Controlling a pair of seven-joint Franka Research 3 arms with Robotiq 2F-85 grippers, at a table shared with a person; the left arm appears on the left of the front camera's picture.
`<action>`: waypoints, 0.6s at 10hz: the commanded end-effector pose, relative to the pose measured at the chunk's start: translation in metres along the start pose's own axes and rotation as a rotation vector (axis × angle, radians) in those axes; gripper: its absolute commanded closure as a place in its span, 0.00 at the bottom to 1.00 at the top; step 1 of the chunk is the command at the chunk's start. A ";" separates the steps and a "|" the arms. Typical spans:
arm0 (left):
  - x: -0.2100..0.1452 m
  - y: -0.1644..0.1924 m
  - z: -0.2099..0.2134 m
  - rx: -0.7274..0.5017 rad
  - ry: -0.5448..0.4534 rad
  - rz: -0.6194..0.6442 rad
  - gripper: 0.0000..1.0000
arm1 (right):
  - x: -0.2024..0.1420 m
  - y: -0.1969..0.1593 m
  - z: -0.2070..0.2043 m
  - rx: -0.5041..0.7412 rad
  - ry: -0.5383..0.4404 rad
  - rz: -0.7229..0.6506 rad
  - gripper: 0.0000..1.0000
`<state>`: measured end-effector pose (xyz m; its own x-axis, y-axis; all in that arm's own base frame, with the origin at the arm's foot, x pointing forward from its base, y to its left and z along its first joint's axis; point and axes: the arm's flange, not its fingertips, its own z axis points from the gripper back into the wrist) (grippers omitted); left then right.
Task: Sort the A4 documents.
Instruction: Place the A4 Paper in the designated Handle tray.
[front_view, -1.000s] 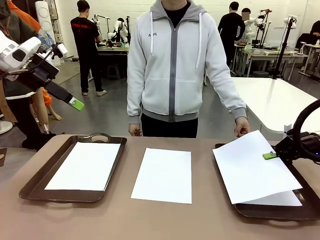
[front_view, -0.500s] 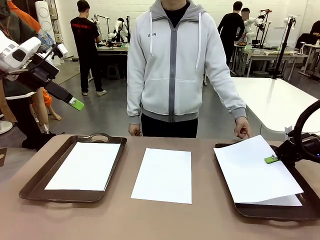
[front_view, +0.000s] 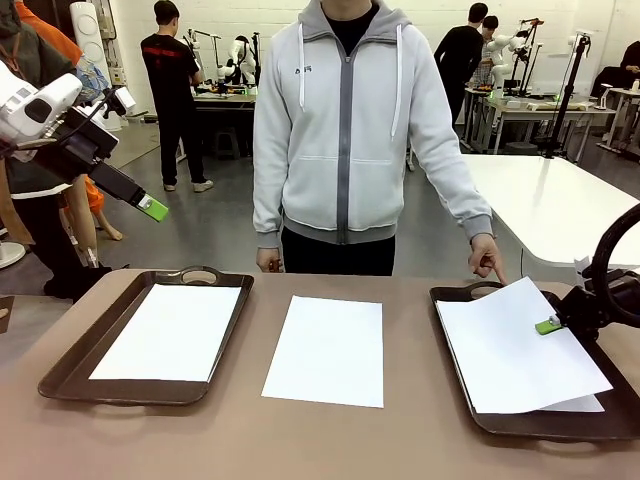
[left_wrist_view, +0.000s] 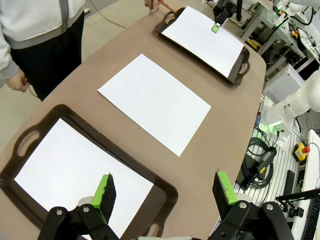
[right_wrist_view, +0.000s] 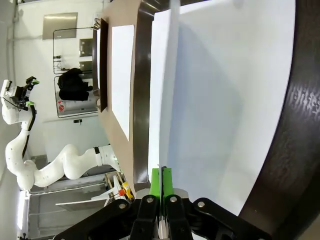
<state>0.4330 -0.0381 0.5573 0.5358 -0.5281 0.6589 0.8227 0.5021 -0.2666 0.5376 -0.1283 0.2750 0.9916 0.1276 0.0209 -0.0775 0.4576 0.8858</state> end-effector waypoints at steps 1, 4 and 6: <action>0.001 -0.001 0.000 0.003 0.001 0.001 0.00 | -0.002 0.003 0.005 -0.037 -0.003 -0.030 0.99; 0.001 -0.001 0.000 0.003 0.001 0.001 0.00 | 0.000 0.003 0.005 -0.057 -0.004 -0.049 0.95; 0.001 -0.001 0.000 0.003 0.001 0.001 0.00 | 0.000 0.003 0.005 -0.075 -0.013 -0.050 0.80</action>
<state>0.4330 -0.0381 0.5573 0.5358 -0.5281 0.6589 0.8227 0.5021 -0.2666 0.5398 -0.1349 0.2755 0.9956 0.0937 0.0043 -0.0500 0.4915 0.8694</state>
